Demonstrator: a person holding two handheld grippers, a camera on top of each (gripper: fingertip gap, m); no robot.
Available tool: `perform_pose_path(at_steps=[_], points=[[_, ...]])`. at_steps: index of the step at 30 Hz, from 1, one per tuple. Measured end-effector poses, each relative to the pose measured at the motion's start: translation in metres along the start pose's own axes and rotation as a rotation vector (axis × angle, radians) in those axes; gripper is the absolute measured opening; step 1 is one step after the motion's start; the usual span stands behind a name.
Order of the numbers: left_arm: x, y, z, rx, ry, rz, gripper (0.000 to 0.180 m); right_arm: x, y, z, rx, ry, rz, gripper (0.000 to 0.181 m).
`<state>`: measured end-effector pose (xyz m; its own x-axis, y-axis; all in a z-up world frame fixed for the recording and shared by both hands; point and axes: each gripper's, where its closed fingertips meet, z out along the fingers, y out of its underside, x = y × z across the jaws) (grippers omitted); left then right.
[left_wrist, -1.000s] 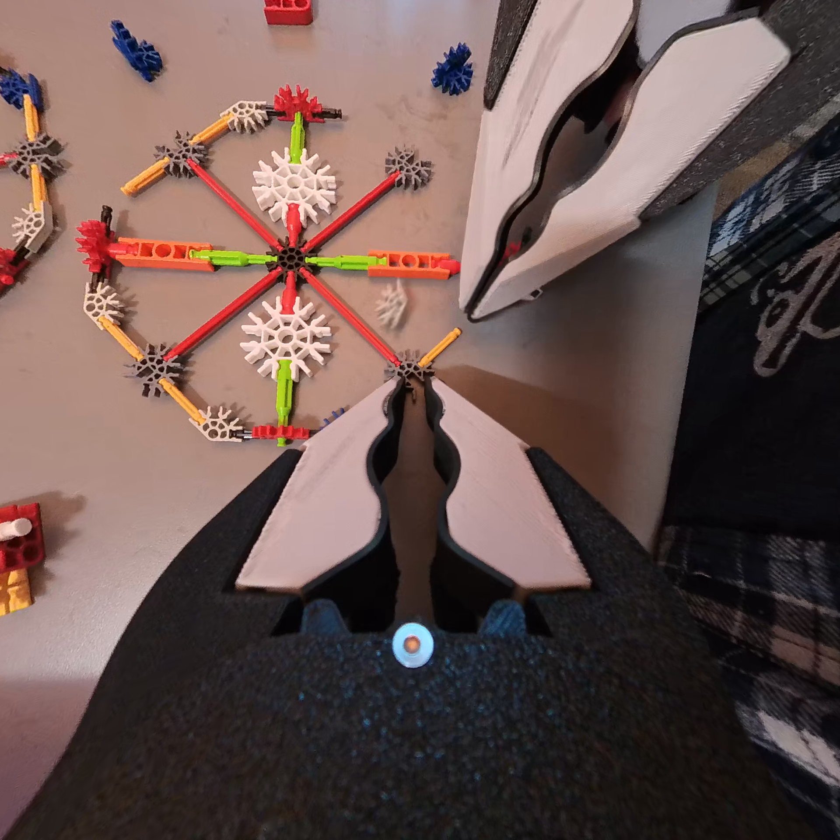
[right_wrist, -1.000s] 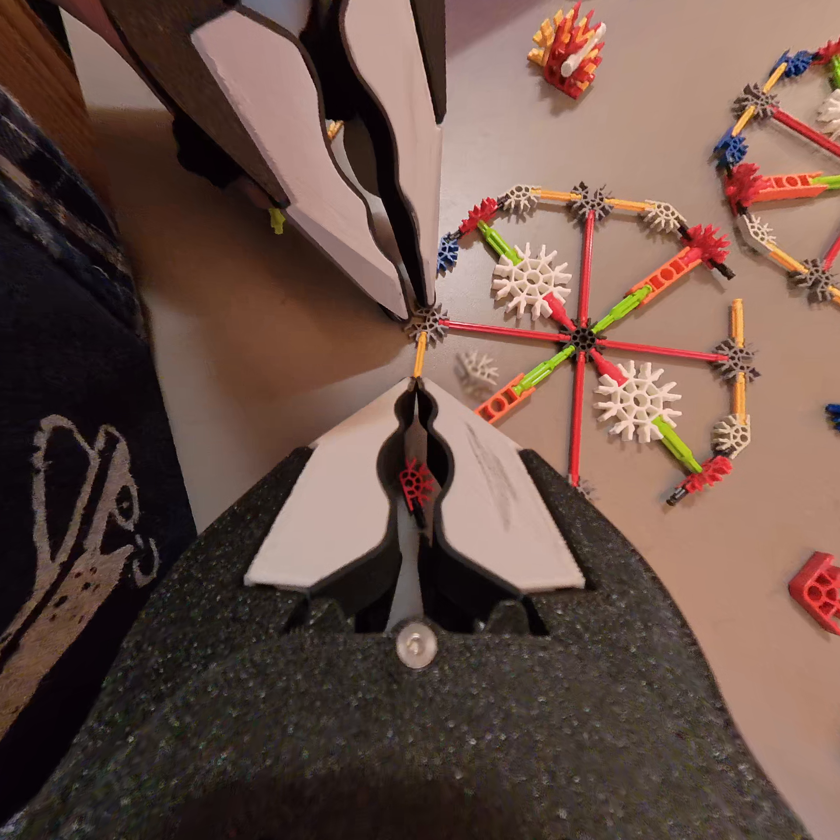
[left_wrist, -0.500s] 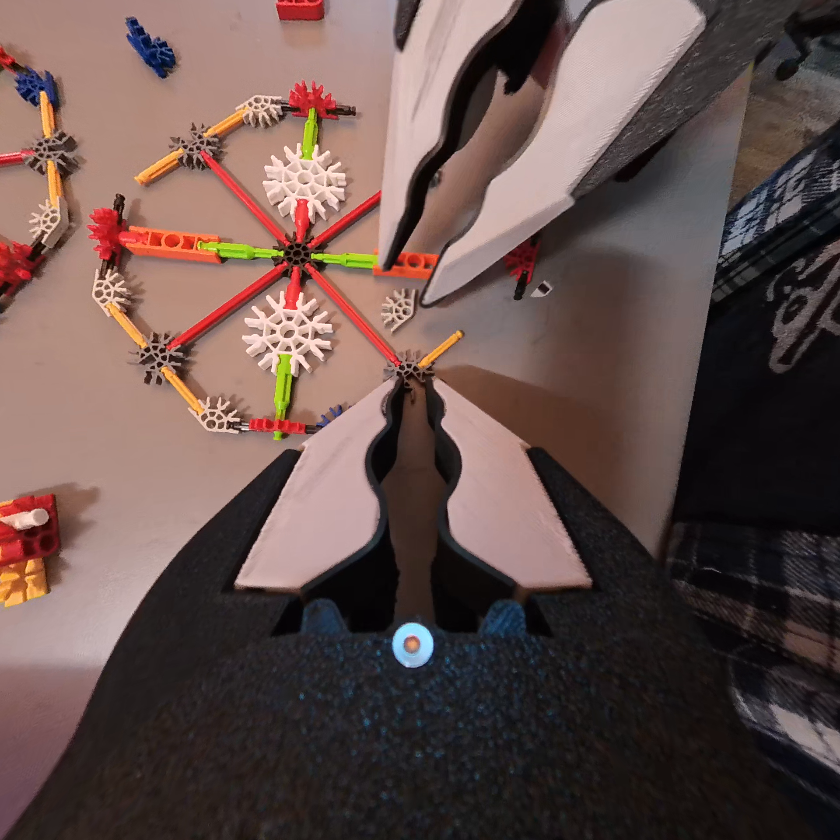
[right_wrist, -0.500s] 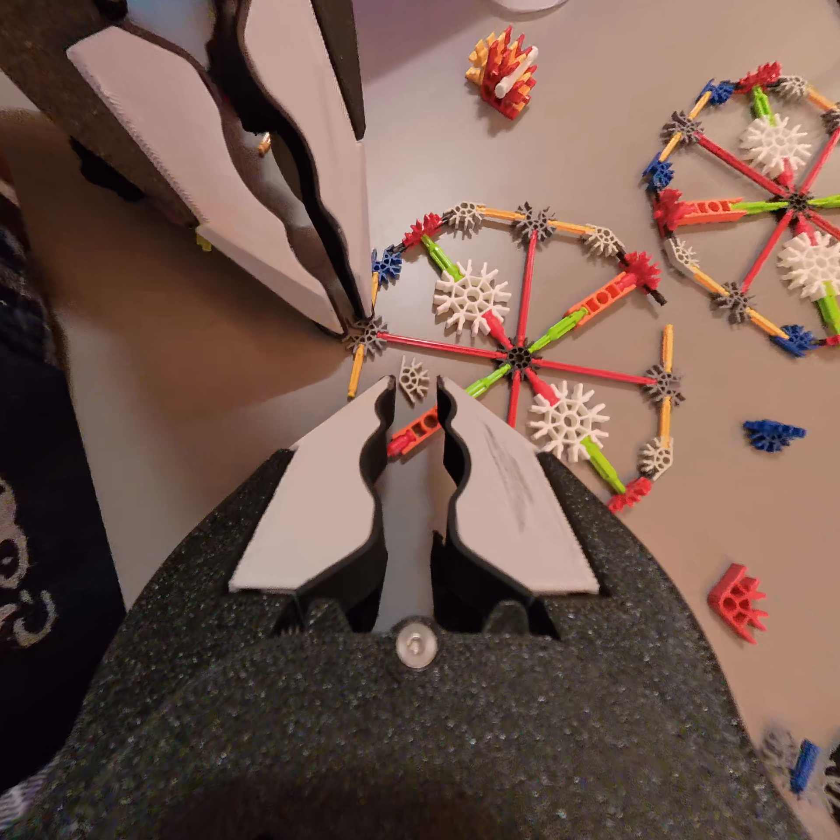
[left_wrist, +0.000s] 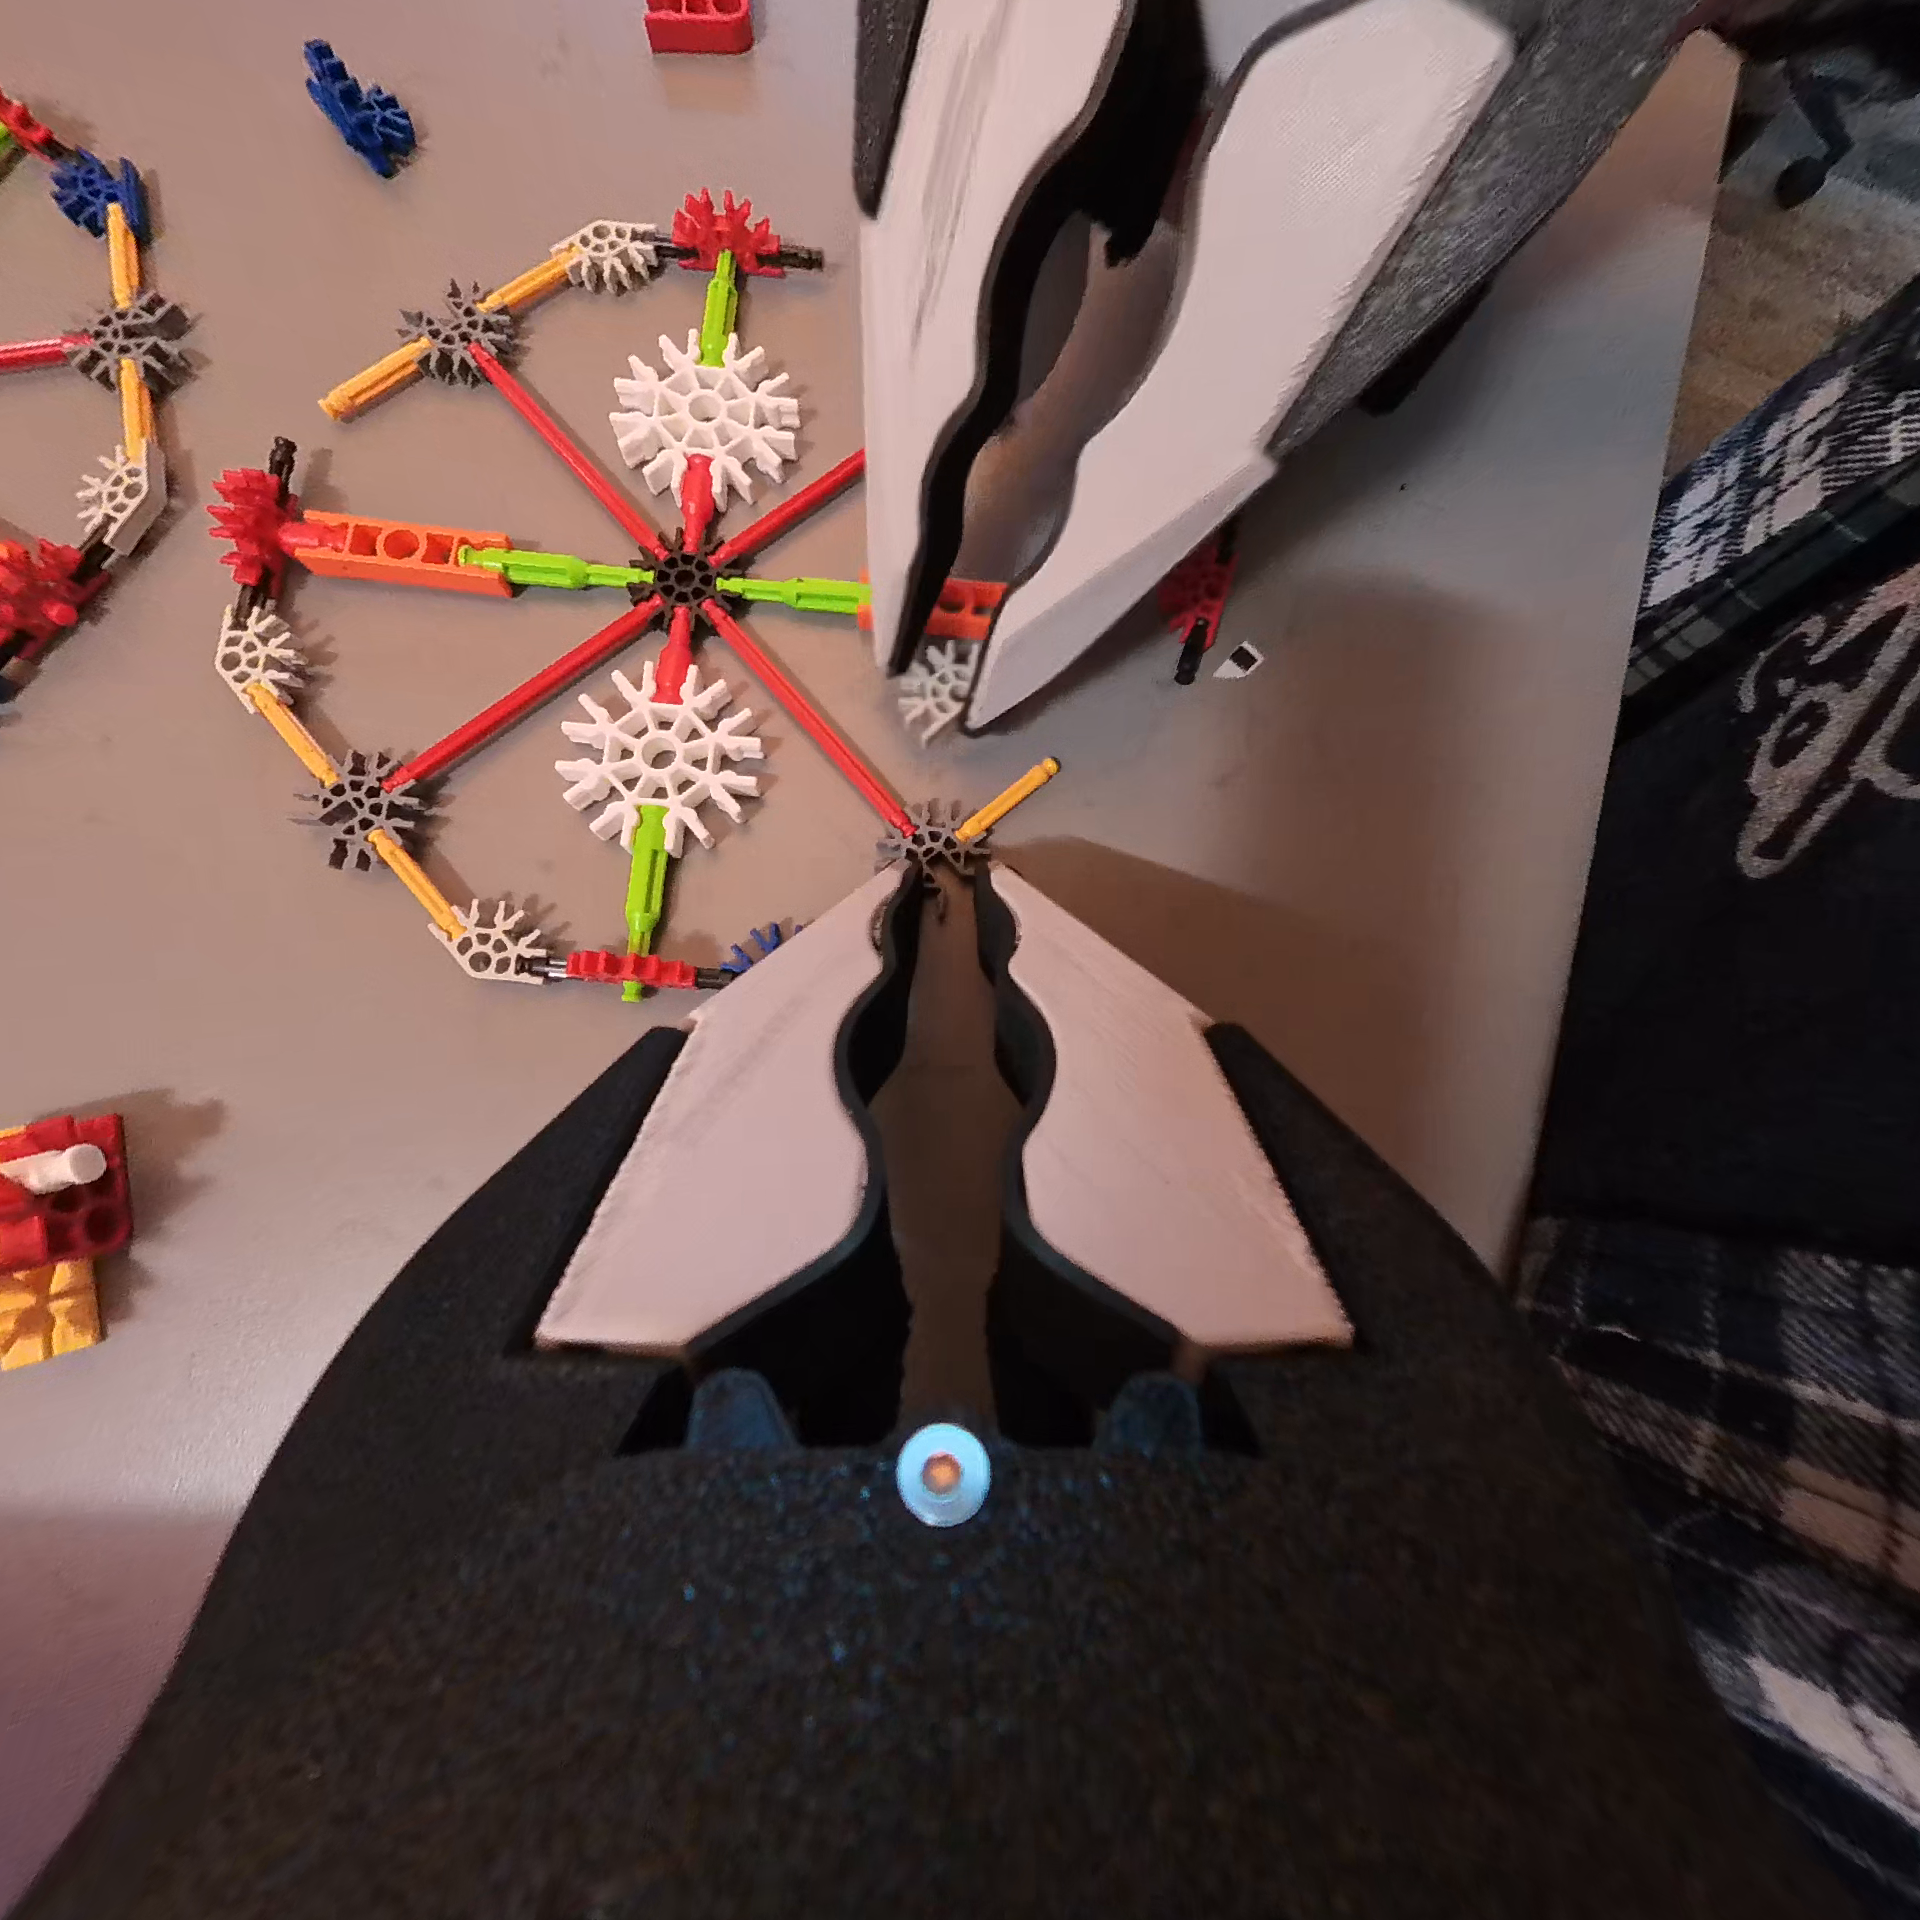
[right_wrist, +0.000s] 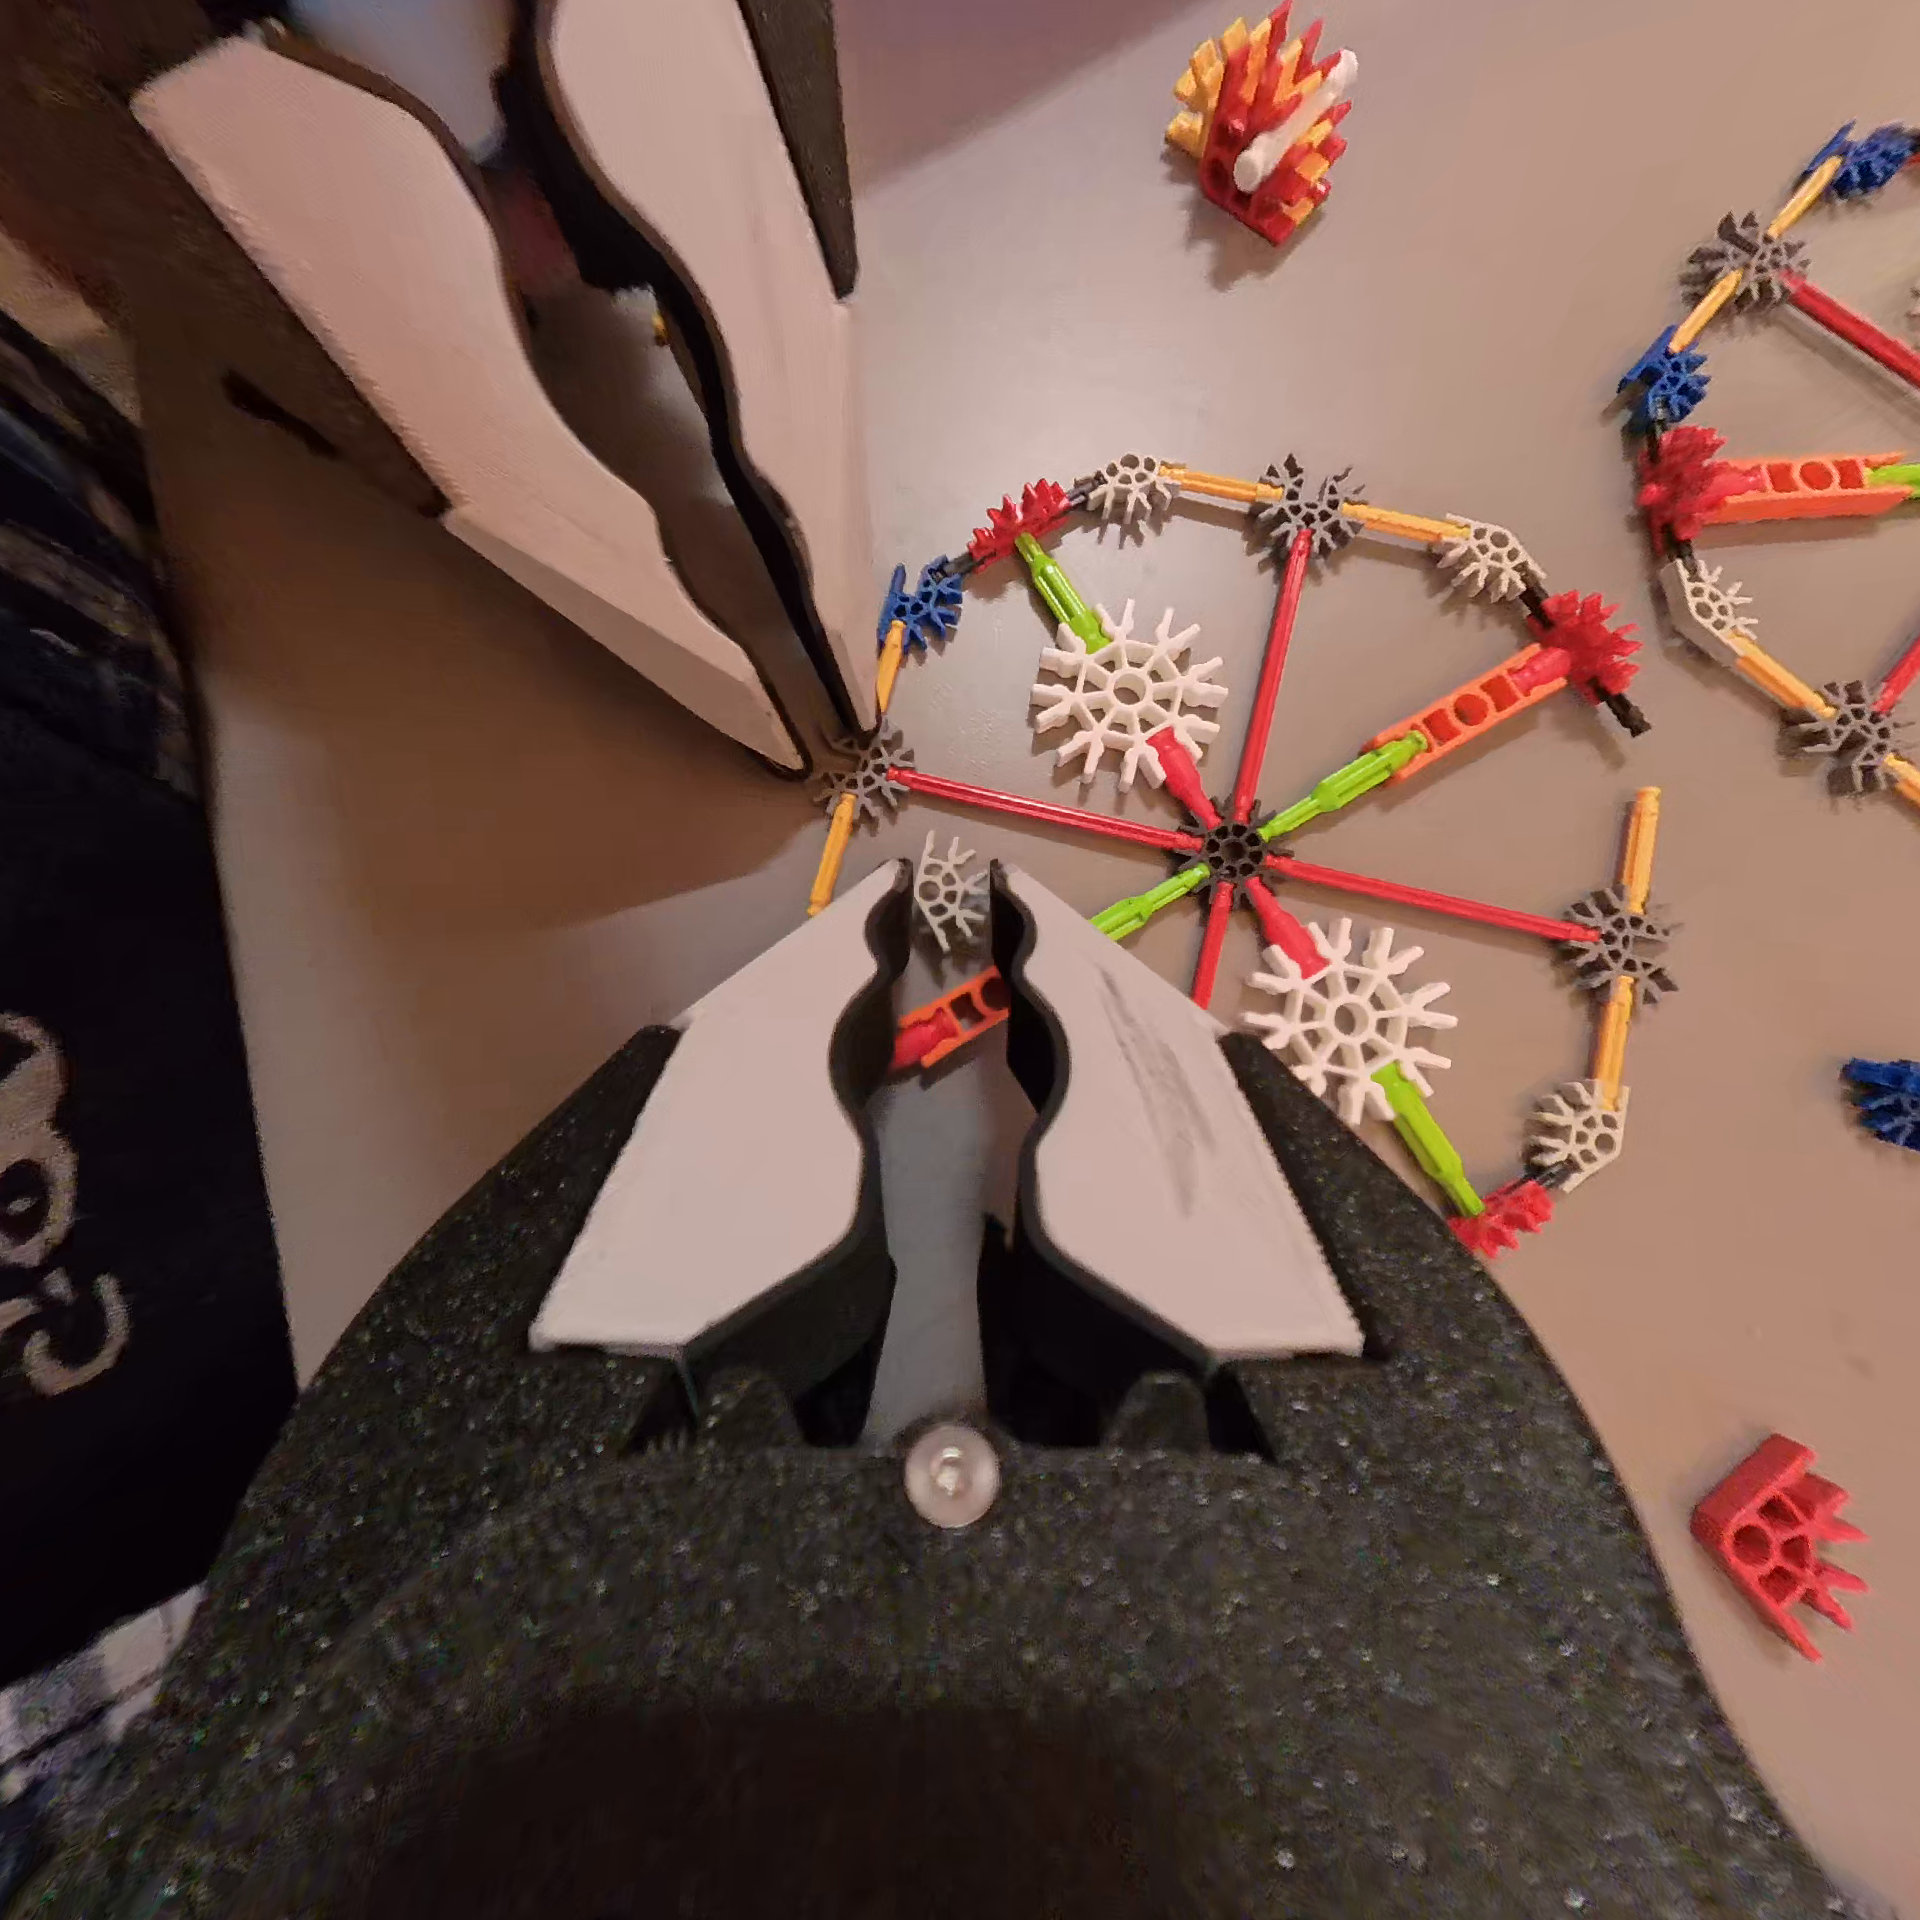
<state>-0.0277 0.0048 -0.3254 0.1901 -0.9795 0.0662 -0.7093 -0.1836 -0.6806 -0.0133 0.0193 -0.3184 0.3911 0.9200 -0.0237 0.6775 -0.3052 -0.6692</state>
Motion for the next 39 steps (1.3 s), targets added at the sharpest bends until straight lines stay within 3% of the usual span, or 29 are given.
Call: perform_pose_path(at_steps=[10,25,28,39], points=[[-0.002,-0.001,0.000,-0.002,0.006,0.004,0.007,-0.024,0.009,-0.005,-0.066,-0.053,-0.059,0.013],[-0.001,-0.002,-0.002,-0.002,0.001,0.001,0.007,-0.022,0.003,-0.012,-0.013,-0.005,-0.032,0.020],[-0.001,-0.002,-0.004,0.000,0.002,-0.003,0.007,-0.023,-0.003,-0.018,0.017,-0.009,-0.021,0.000],[-0.002,-0.003,-0.011,0.008,0.009,-0.003,0.007,-0.024,0.008,-0.008,-0.103,-0.019,-0.019,0.000]])
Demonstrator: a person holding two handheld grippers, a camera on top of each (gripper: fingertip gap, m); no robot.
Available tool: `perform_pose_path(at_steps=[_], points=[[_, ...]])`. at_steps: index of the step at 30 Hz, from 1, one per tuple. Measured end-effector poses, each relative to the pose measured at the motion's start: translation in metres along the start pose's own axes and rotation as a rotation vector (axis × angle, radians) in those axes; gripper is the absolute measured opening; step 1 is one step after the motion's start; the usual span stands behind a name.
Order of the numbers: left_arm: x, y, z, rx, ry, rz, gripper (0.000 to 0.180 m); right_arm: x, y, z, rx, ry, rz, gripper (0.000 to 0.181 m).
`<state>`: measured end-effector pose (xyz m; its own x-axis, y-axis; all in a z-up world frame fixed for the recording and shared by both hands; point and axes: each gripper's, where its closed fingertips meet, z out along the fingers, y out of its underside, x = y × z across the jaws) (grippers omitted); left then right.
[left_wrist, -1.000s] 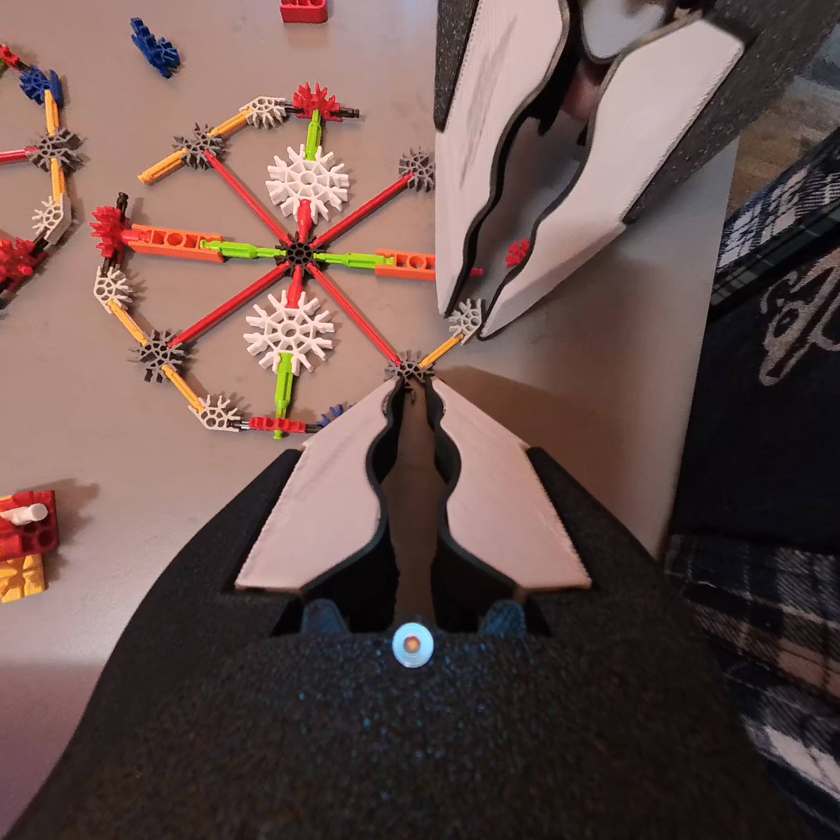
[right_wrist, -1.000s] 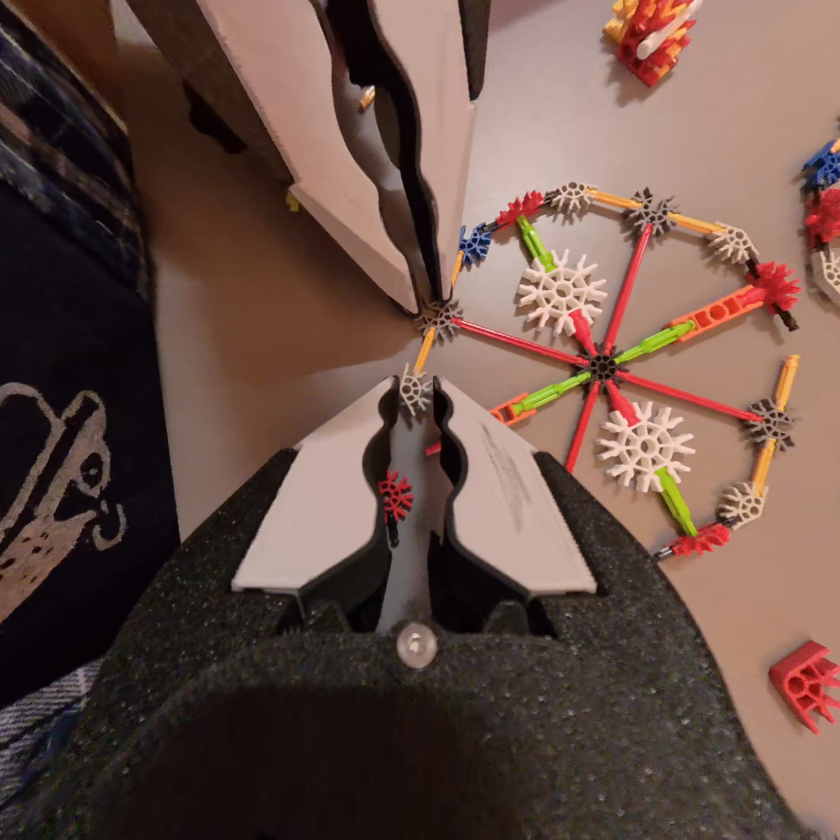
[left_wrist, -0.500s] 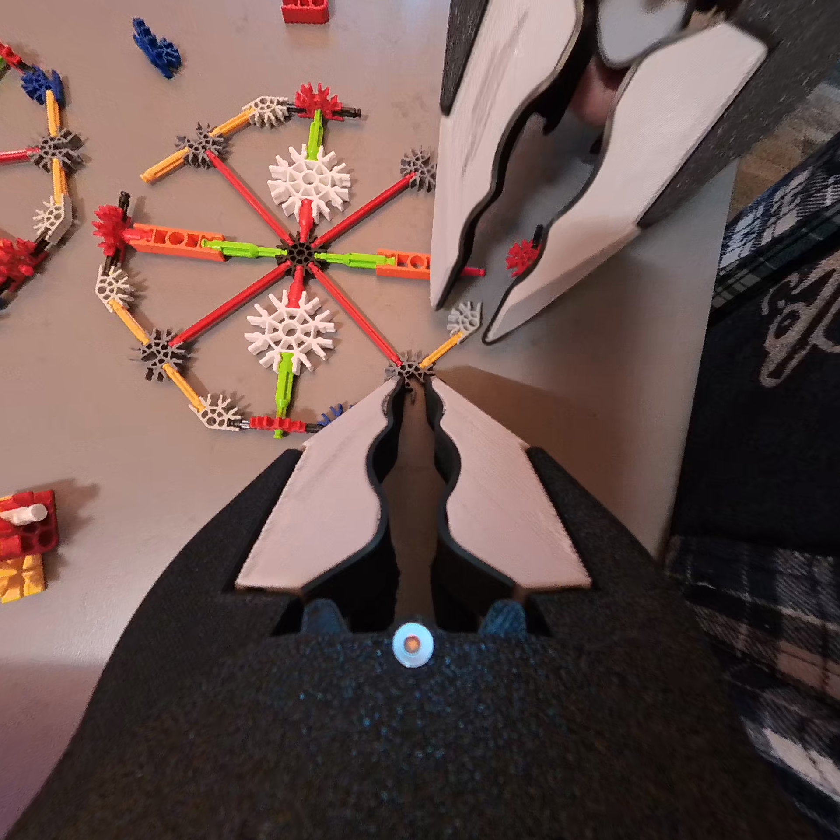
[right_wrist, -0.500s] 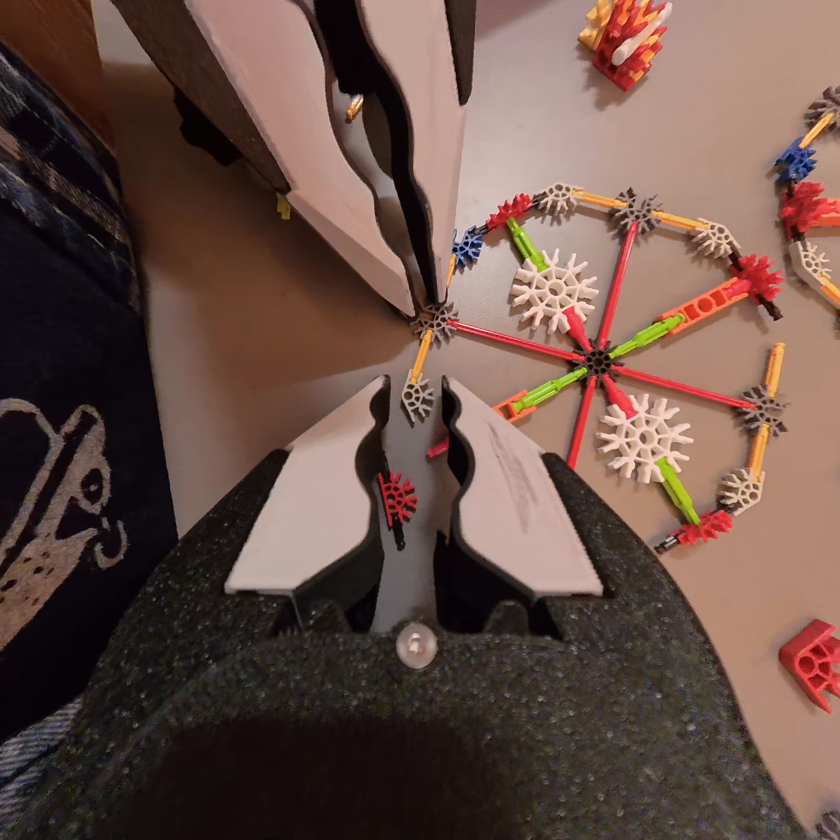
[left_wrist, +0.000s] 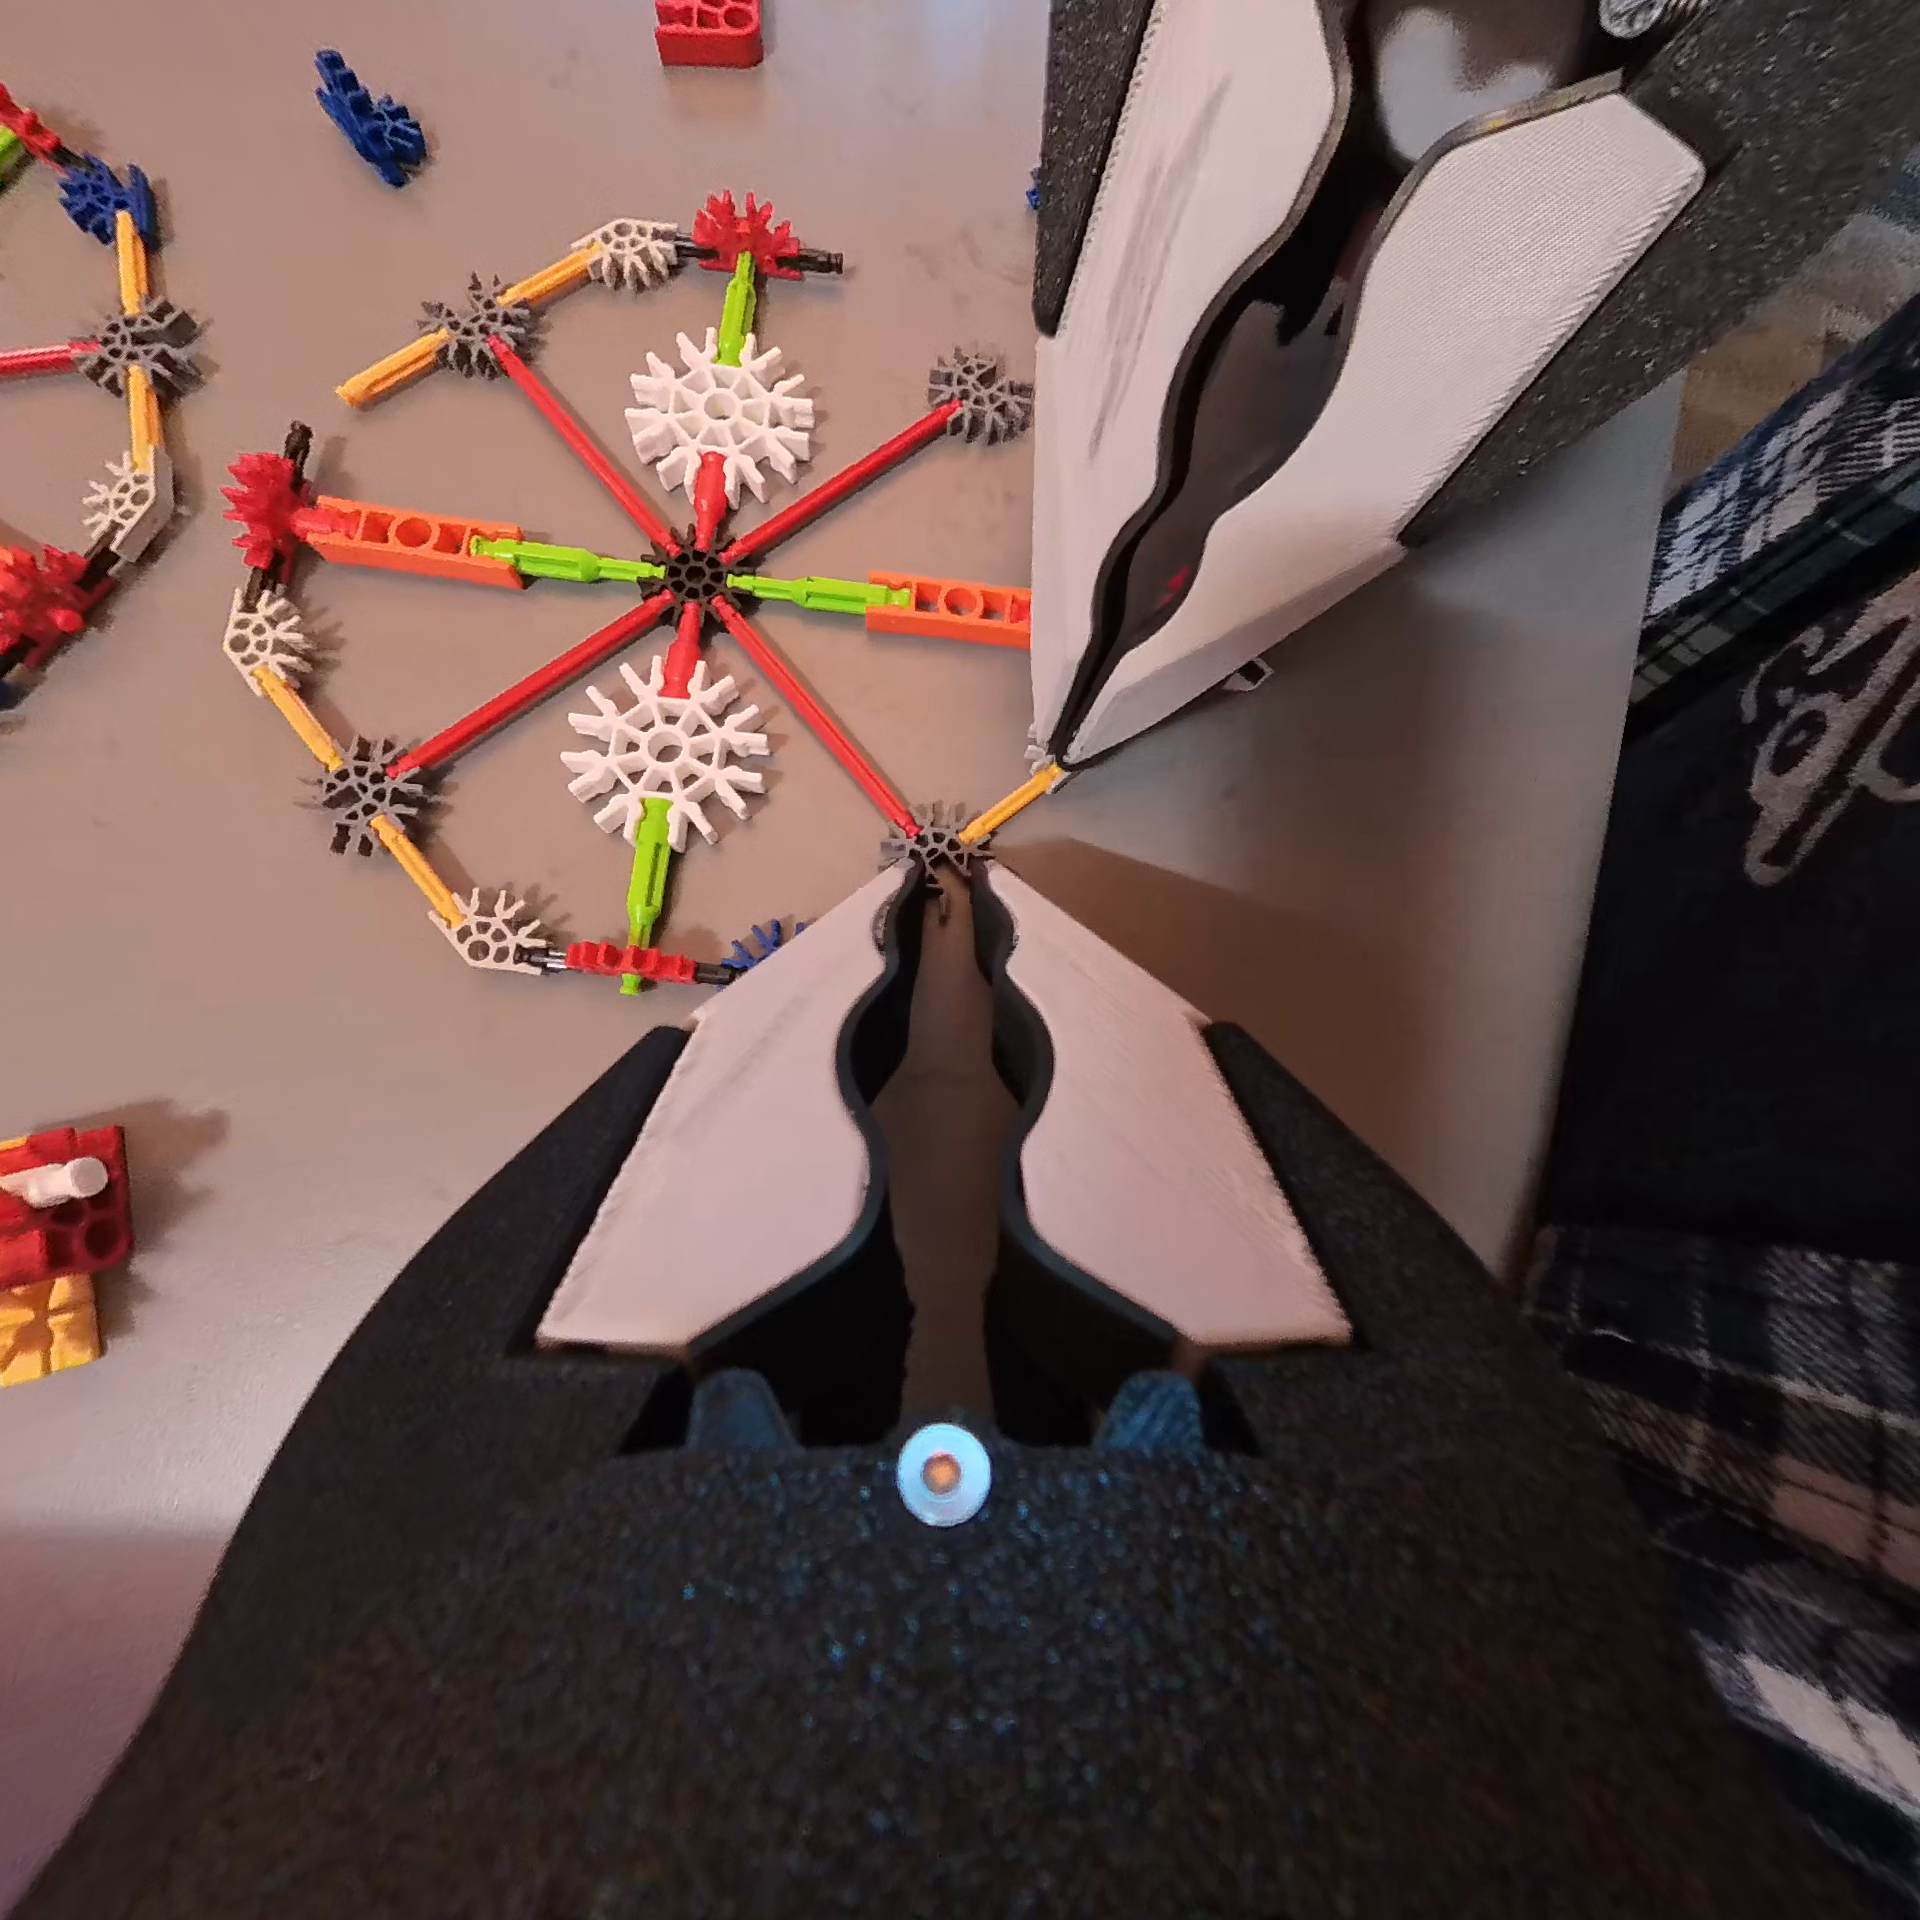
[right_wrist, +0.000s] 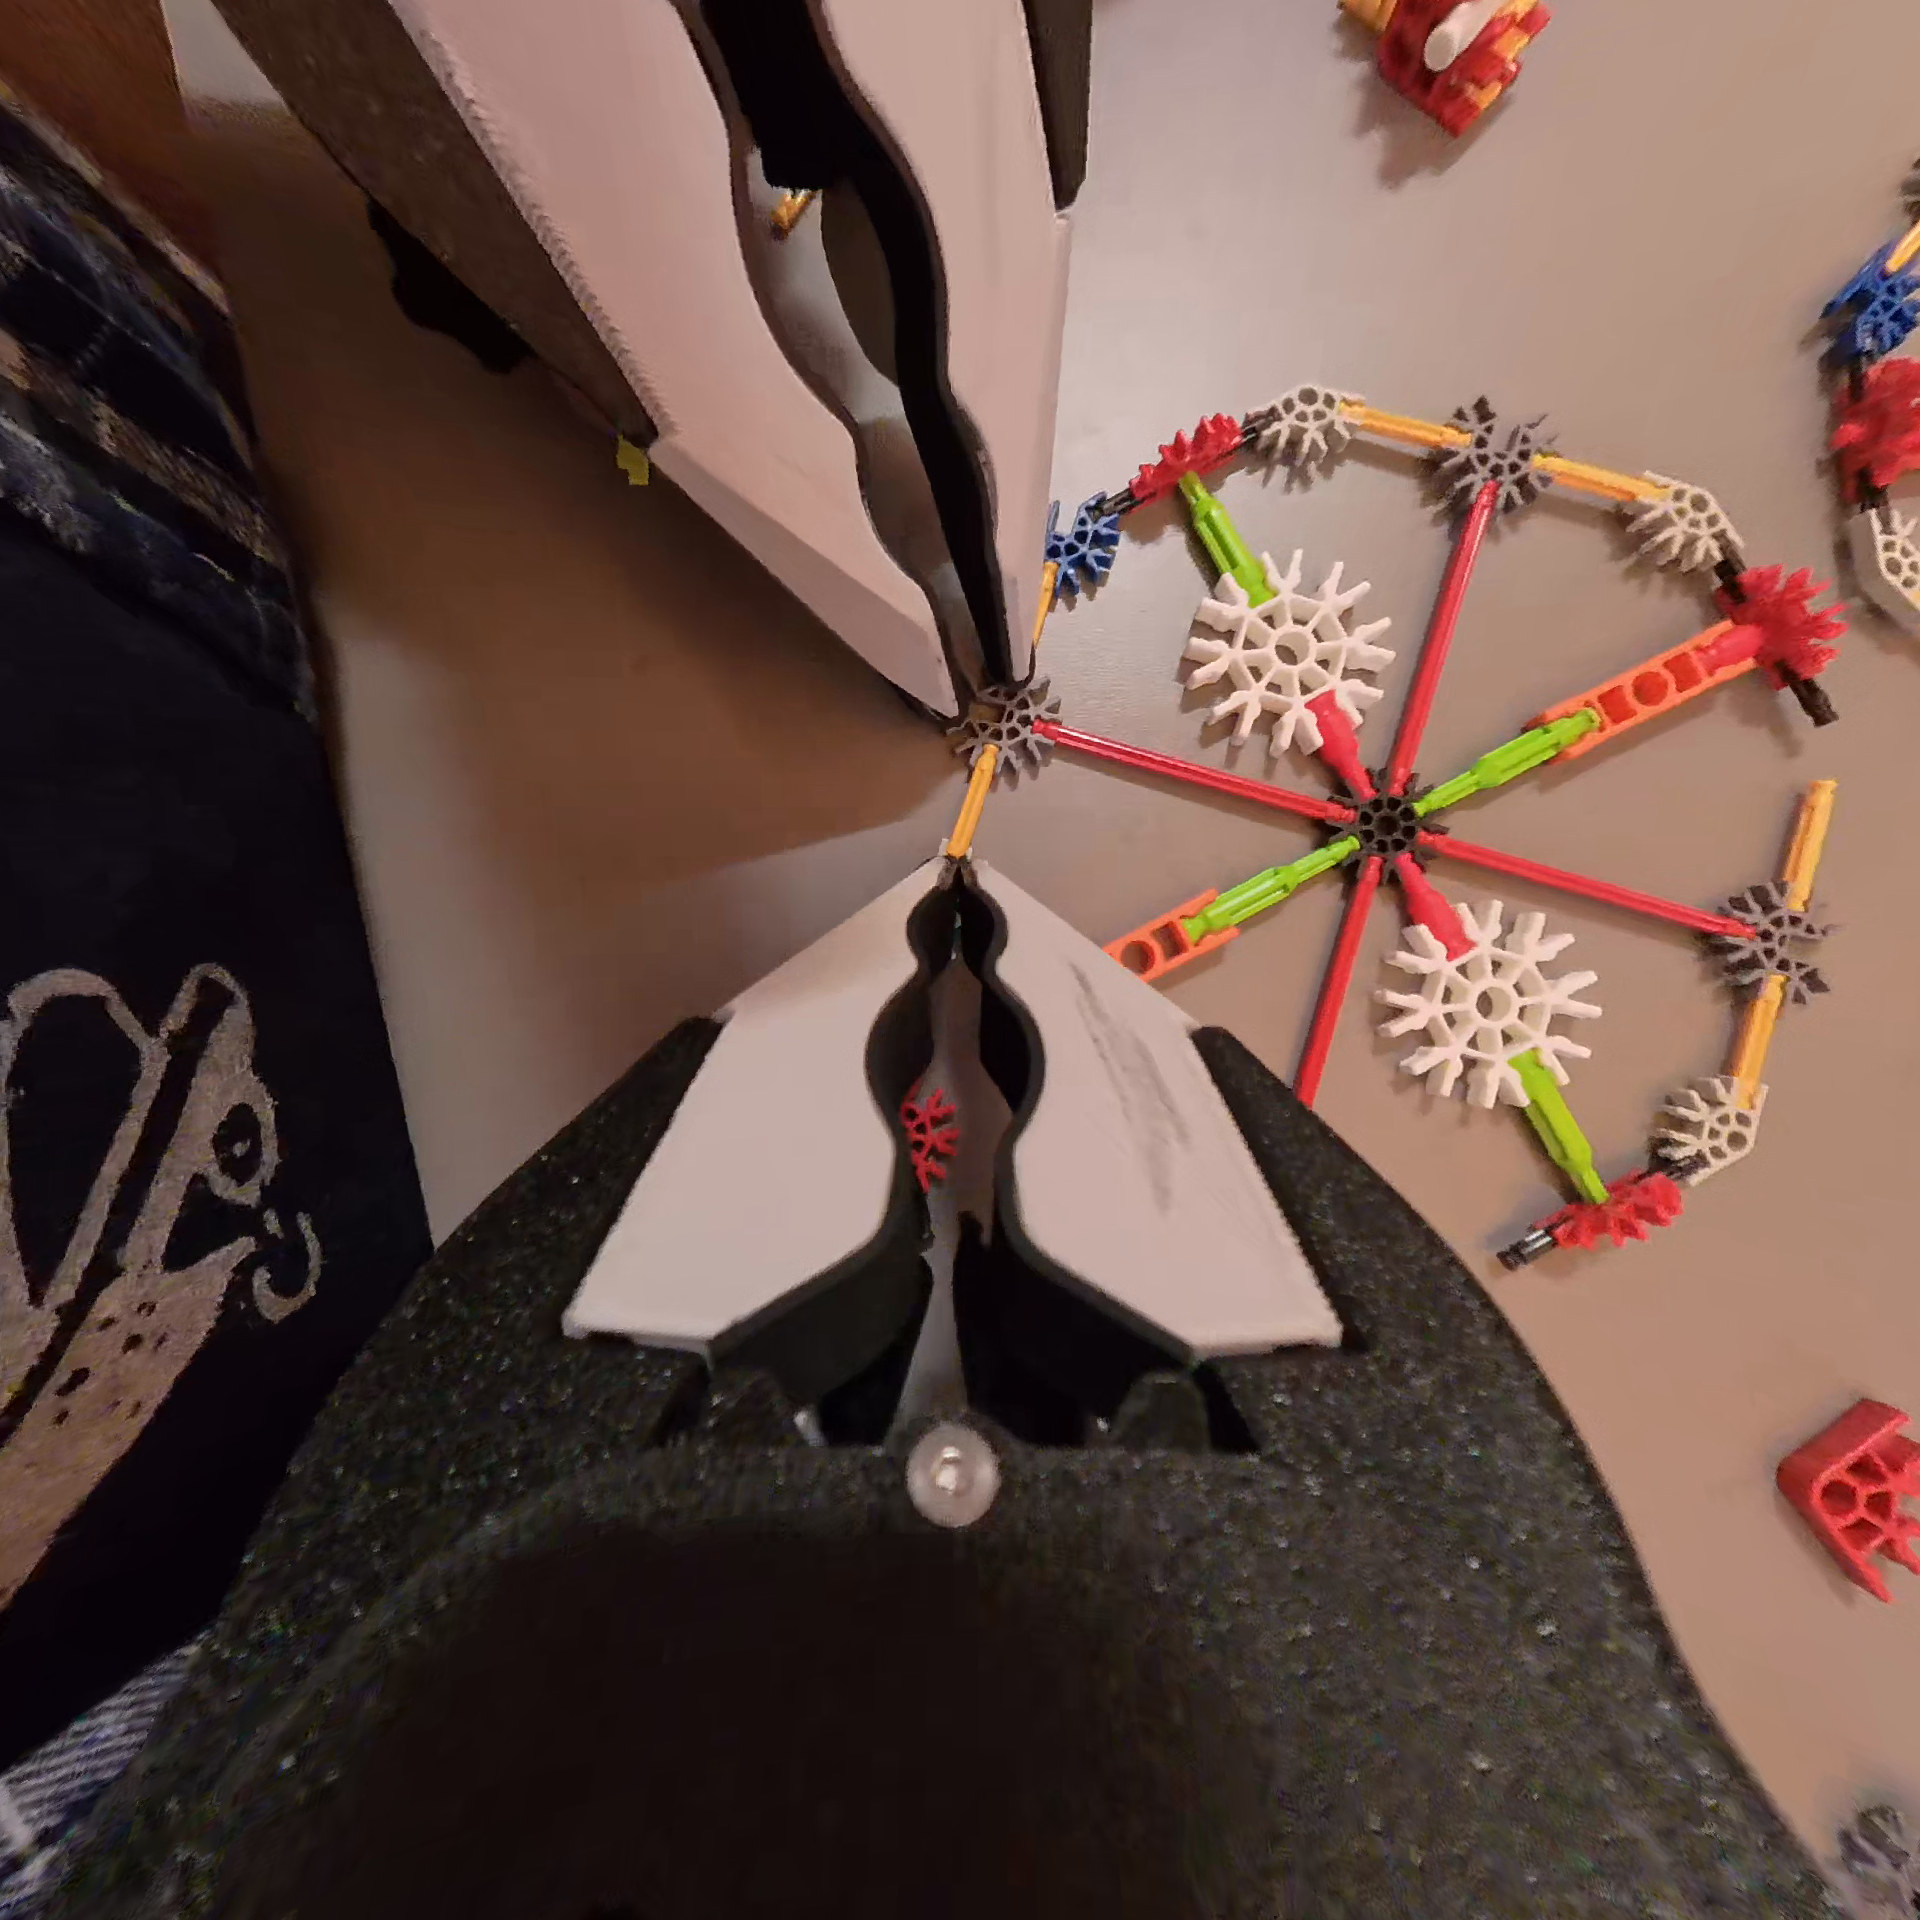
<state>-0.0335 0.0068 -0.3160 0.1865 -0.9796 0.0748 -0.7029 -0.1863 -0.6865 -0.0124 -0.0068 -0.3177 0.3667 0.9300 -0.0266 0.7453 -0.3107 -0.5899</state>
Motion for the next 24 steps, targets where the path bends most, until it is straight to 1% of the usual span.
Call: perform_pose_path(at_steps=[5,8,10,11,12,13,17,19,24], points=[[-0.002,0.001,0.000,0.004,-0.003,-0.003,0.010,0.000,0.000,0.003,-0.079,-0.012,0.014,0.000],[-0.005,0.002,0.000,0.003,-0.002,0.001,0.005,0.000,-0.001,0.004,-0.056,-0.063,0.051,0.000],[-0.008,0.004,0.002,-0.006,-0.009,0.009,0.003,0.005,-0.004,-0.005,-0.007,-0.060,0.084,0.000],[-0.009,0.005,0.002,-0.011,-0.021,0.018,0.003,0.010,-0.006,-0.014,0.030,-0.035,0.100,0.005],[-0.010,0.006,0.001,-0.013,-0.023,0.019,0.005,0.013,-0.007,-0.024,0.064,-0.034,0.125,0.017],[-0.010,0.006,0.001,-0.015,-0.021,0.019,0.006,0.013,-0.005,-0.034,0.089,-0.047,0.138,0.022],[-0.011,0.008,0.001,-0.015,-0.024,0.023,0.009,0.013,0.025,-0.042,0.050,-0.014,0.120,0.021],[-0.011,0.006,0.000,-0.014,-0.027,0.027,0.011,0.003,0.037,-0.036,0.014,-0.042,0.126,0.022],[-0.002,-0.001,0.002,-0.022,-0.027,0.067,0.014,-0.009,0.046,-0.025,0.001,-0.002,0.083,0.021]])
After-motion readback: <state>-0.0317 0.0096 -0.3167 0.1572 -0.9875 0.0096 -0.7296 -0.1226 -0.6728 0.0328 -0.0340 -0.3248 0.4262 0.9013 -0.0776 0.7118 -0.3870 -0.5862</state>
